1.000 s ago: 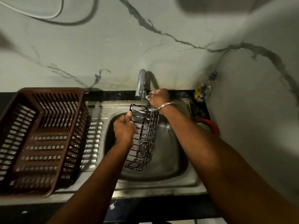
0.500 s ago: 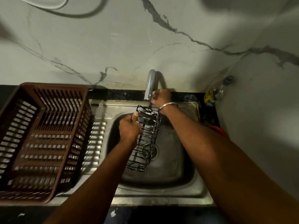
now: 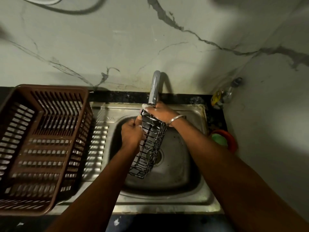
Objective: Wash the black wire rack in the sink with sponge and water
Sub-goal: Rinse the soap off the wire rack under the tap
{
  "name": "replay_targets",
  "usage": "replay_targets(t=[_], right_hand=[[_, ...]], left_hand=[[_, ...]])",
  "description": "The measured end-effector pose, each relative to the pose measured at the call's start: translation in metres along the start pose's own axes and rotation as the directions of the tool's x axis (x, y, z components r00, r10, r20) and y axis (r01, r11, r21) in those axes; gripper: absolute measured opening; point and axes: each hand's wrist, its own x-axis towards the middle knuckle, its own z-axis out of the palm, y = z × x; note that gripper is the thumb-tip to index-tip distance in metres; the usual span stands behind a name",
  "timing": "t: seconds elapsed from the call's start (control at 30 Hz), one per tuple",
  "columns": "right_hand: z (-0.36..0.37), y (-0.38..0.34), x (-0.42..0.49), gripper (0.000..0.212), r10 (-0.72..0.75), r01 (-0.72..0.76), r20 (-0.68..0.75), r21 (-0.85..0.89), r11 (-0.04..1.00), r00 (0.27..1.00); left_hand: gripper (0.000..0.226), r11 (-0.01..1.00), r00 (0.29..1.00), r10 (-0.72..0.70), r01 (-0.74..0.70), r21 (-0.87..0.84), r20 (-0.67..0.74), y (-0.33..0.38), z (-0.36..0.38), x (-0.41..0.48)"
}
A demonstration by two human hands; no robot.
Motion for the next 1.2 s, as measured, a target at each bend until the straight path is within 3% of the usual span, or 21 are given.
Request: replay_targets(t=[0.13,0.3,0.47,0.63,0.73,0.87,1.0,1.13,1.2], right_hand=[[0.001,0.016,-0.004,0.031,-0.010,0.007,0.092,0.032,0.999,0.996],[0.004,-0.002,-0.008,0.039,-0.045,0.082,0.166,-0.224,0.971,0.985],[-0.008,0.005,-0.012,0.033,-0.077,0.072,-0.007,-0.283,0.956,0.997],[0.001,0.001,-0.011,0.041,-0.110,0.100,-0.016,-0.302,0.948,0.994],[-0.011,0.008,-0.008,0.036,-0.075,0.035,-0.124,-0.302,0.953,0.989],[0.006,-0.006,-0.011,0.048,-0.138,0.083,-0.086,-0.468,0.880,0.987],[-0.010,0.007,-0.008,0.038,-0.100,0.010,-0.203,-0.404,0.915,0.974],[0.005,-0.011,-0.013,0.039,-0.137,0.040,-0.153,-0.510,0.859,0.979],[-0.004,-0.005,-0.012,0.029,-0.107,0.011,-0.187,-0.452,0.892,0.976]], left_hand=[[0.033,1.000,1.000,0.026,-0.026,-0.008,0.010,-0.008,-0.010,0.000],[0.031,0.995,0.989,-0.001,0.016,-0.103,0.145,0.000,-0.005,0.001],[0.032,0.993,0.984,0.004,0.017,-0.115,0.180,0.018,-0.001,0.007],[0.038,0.984,0.964,0.011,0.037,-0.176,0.265,0.028,-0.003,0.015],[0.046,0.972,0.966,0.007,0.054,-0.228,0.258,0.028,-0.009,0.020],[0.022,0.969,0.950,0.058,0.020,-0.246,0.308,0.027,-0.012,0.022],[0.026,0.975,0.947,0.078,-0.008,-0.221,0.311,0.027,-0.015,0.022],[0.023,0.962,0.934,0.105,-0.008,-0.273,0.341,0.030,-0.015,0.027],[0.025,0.962,0.929,0.109,-0.010,-0.272,0.354,0.028,-0.018,0.031]])
